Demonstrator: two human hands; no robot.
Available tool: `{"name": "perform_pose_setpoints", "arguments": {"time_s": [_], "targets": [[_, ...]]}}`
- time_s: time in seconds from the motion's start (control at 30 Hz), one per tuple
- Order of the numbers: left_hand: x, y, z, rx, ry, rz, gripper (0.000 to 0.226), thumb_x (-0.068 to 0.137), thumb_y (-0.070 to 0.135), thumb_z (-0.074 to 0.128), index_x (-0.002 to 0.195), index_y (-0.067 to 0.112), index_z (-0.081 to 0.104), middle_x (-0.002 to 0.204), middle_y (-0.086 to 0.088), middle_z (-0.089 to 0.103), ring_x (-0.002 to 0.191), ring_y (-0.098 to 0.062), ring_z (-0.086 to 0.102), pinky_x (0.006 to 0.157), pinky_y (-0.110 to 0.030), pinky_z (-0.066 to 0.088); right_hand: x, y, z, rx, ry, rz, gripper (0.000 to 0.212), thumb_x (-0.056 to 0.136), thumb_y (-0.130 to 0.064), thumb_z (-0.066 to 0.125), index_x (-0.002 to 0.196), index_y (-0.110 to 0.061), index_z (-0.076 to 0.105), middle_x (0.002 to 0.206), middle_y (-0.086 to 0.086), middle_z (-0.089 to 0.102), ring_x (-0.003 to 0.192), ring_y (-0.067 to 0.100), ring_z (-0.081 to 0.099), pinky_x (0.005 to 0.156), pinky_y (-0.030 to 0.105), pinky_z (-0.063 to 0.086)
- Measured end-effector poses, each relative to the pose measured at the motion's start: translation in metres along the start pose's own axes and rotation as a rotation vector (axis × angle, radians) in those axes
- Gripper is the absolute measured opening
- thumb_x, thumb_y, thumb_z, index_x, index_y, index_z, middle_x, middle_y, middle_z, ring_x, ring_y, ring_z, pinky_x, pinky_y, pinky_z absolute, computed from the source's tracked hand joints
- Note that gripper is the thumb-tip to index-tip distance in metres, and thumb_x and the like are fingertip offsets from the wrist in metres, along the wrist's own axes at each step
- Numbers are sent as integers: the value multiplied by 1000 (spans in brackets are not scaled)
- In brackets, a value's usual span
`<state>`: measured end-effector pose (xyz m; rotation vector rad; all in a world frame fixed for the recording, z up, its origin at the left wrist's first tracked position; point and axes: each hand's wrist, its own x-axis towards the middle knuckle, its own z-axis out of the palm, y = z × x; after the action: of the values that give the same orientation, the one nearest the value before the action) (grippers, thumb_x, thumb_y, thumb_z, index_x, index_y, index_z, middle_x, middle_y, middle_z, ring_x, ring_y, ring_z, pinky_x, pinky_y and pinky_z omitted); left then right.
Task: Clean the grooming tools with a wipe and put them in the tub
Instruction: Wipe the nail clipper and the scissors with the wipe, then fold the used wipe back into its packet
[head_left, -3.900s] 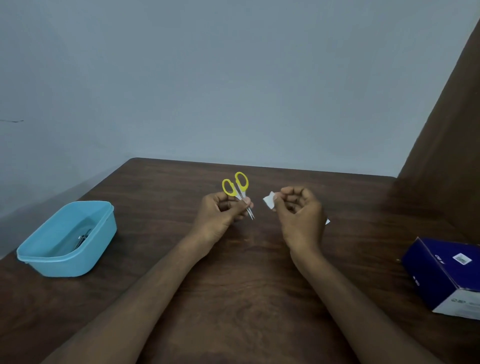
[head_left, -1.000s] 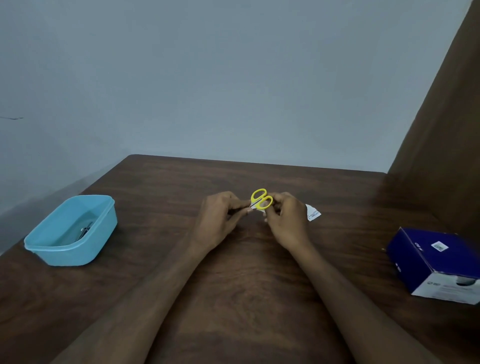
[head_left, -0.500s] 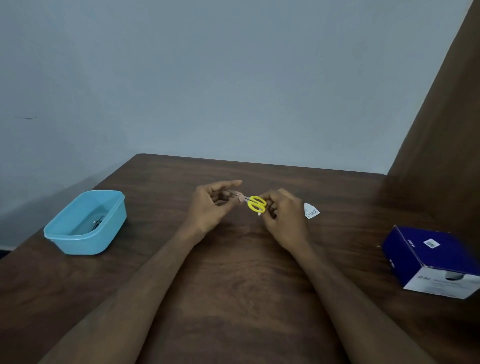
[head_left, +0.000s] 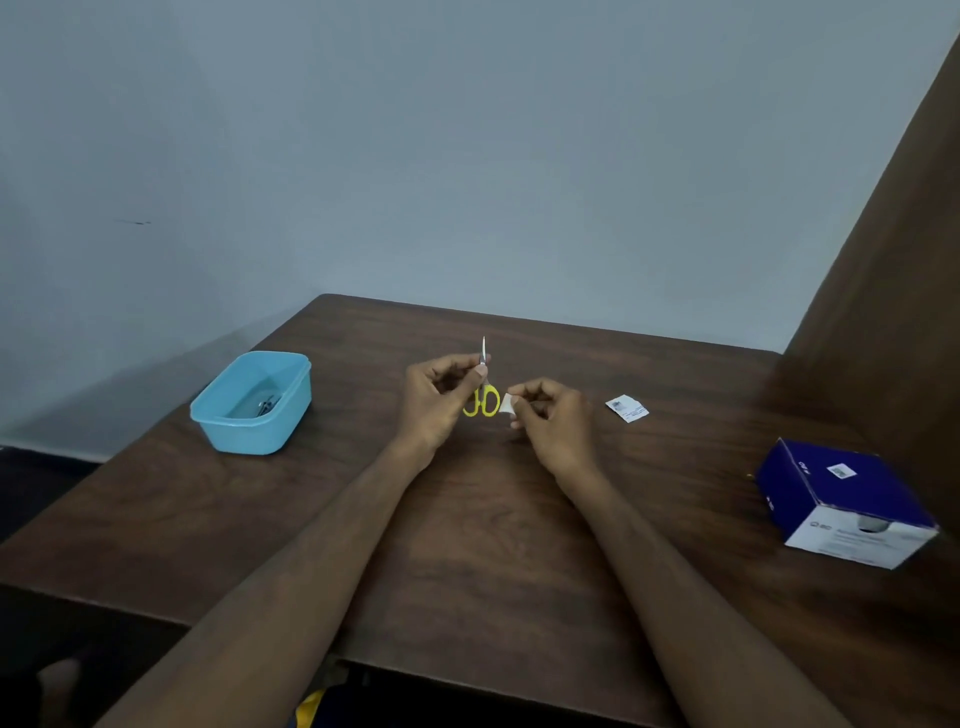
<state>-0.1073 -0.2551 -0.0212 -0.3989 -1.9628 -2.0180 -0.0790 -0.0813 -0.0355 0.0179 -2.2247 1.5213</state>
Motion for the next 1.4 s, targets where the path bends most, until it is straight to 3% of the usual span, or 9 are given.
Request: {"name": "perform_pose_setpoints", "arguments": {"time_s": [0.23,0.4,0.5,0.63,0.8,0.97,1.07,1.23,1.4], "targets": [[-11,43,-40,269,36,14,6,93,15,83,99,15,84,82,-1,82,67,-23,78,67,-35,65,-8,-14,-1,118,-13,86,14,96,-1,75,94,-14,76,86,8,76,64,16,72,72,37,64],[12,86,-109,495,156,-39,9,91,23,85,97,17,85,82,2,80,66,-7,73,81,-35,65,-25,-34,25,231,2,175,10,96,2,72,98,-6,76,87,10,77,58,9,69,64,23,60],[20,96,-158,633,267,-107,12,88,31,87,94,21,85,88,1,81,83,-11,75,91,-32,61,-40,-50,57,349,-48,228,13,97,4,71,94,-8,76,82,8,76,57,8,67,61,19,57],[20,99,-205,782,341,-280,9,84,37,83,88,29,84,95,6,82,101,-15,74,92,-35,60,-49,-73,103,483,-127,315,14,96,5,71,91,-7,75,78,8,75,56,10,65,60,19,57],[20,96,-229,908,275,-445,9,79,39,88,78,33,82,96,8,80,100,-17,71,83,-33,57,-60,-82,140,297,-154,229,12,94,-2,76,91,-13,78,80,2,78,61,10,71,65,21,58],[21,92,-228,1063,239,-536,22,73,38,86,91,26,83,94,5,77,89,-20,71,73,-28,51,-63,-72,138,218,-80,133,13,92,-4,78,91,-17,80,80,-2,79,64,10,74,70,27,62],[22,89,-223,1178,214,-531,26,71,35,84,93,23,81,94,1,77,87,-22,71,69,-29,51,-64,-69,136,263,-59,130,15,91,-4,77,90,-19,80,80,-1,79,65,13,73,72,33,64],[19,86,-214,1438,127,-455,35,79,38,86,105,19,71,103,-3,73,98,-25,71,72,-31,49,-64,-69,138,257,-77,124,16,91,-4,78,90,-20,79,80,-3,79,65,10,72,70,30,63],[18,86,-209,1551,111,-373,23,89,33,80,103,17,72,89,-1,66,81,-21,63,65,-33,46,-63,-67,136,283,-93,119,17,92,-4,78,90,-21,79,82,-2,79,65,11,72,70,32,63]]}}
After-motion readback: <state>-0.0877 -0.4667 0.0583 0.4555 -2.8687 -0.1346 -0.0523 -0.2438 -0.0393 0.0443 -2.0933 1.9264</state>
